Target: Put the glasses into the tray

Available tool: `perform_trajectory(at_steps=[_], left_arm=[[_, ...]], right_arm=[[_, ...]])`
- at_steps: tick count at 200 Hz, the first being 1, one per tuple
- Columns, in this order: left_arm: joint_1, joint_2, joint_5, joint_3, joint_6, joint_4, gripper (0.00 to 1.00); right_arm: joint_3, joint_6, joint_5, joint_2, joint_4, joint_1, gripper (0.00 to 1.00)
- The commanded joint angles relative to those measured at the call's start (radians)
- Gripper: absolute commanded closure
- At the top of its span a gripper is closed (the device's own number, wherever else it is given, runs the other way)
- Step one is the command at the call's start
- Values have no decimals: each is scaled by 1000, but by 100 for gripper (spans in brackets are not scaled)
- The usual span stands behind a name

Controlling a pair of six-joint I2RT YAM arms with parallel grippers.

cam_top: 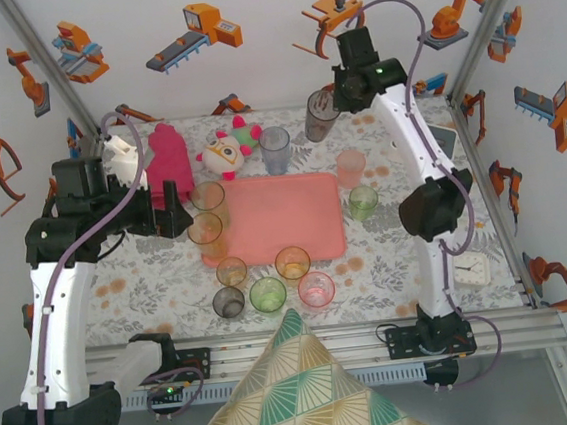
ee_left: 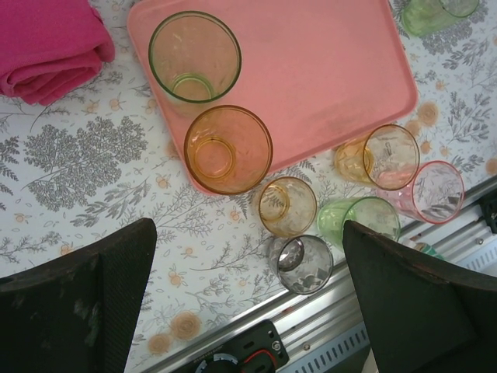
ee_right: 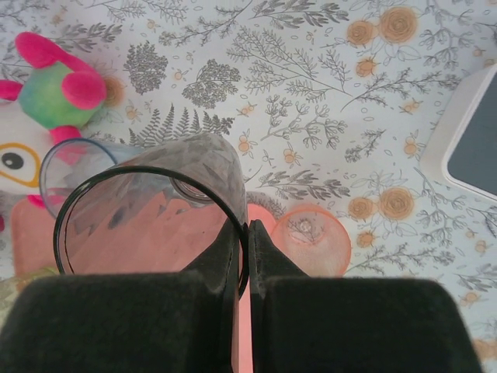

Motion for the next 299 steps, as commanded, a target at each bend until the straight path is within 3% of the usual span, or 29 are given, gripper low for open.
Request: perform_trajectory(at_steps=[1,97,172,208,299], left_arm=[[-5,-14,-11,36,-17,-5,3],[1,-25,-13,19,-30,17,3],[39,-26,35,17,-59,37,3],[50,-38,48,10,-65,42,3],[59,-40,70,-6,-73,66,3]], right_arm=[[-13,-20,22,-84,-32,16,96],[-9,-51,93,-161,-65,220,96],[186,-50,130,28,-67,396,95],[237,-46,126,107,-11,423,95],[184,11,104,187,114,435,95]])
